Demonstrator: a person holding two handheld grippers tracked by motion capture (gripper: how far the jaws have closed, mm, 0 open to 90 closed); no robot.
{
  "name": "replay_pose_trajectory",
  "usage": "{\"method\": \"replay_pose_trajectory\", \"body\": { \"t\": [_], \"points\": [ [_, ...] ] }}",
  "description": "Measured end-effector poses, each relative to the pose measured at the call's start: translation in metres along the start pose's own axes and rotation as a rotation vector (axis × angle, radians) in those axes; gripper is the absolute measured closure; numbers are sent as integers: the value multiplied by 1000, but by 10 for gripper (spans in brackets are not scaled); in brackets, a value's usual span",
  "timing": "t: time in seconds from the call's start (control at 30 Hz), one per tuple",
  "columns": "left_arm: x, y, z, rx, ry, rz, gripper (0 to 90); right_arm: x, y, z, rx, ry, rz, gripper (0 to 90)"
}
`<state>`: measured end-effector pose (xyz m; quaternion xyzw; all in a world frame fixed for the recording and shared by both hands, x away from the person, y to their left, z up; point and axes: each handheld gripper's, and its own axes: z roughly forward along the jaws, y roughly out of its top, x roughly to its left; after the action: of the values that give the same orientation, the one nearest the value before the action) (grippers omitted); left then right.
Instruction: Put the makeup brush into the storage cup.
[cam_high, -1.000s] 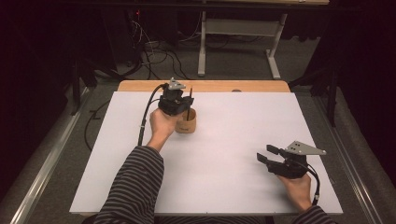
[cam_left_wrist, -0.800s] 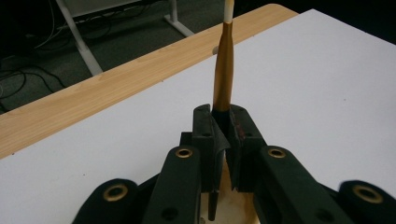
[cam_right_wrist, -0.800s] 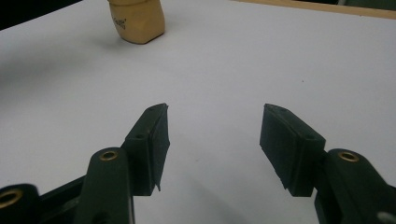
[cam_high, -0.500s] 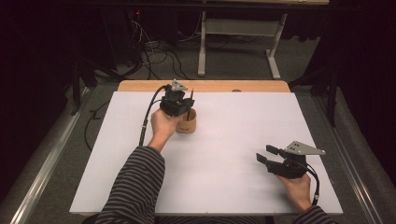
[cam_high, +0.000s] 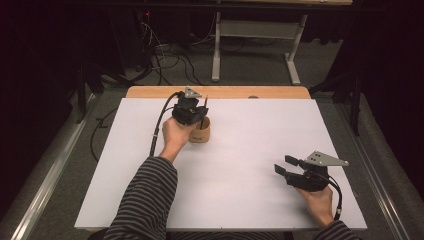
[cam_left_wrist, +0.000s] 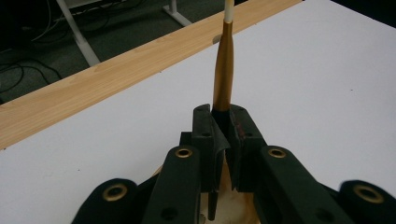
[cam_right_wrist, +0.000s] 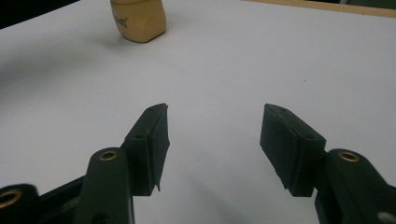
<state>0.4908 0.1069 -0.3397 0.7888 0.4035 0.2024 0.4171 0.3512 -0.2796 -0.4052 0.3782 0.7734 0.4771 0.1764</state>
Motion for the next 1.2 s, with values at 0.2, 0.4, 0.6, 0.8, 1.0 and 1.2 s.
{"method": "replay_pose_trajectory", "body": {
  "t": [0.2,0.4,0.6,0.8,1.0,1.2],
  "points": [
    [0,-1,-1,-6,-3,-4,708,0,0,0,-2,0,-1,439],
    [1,-3,-7,-28,10,-18,579,0,0,0,-2,-1,-1,440],
    [3,-7,-13,-62,16,-31,504,0,0,0,-3,-3,0,440],
    [5,-8,-18,-79,13,-44,454,0,0,0,-4,-4,-1,439],
    [5,-8,-23,-104,11,-43,431,0,0,0,-3,-2,-1,439],
    [4,-8,-28,-123,12,-39,410,0,0,0,-2,-2,-1,439]
  ]
}}
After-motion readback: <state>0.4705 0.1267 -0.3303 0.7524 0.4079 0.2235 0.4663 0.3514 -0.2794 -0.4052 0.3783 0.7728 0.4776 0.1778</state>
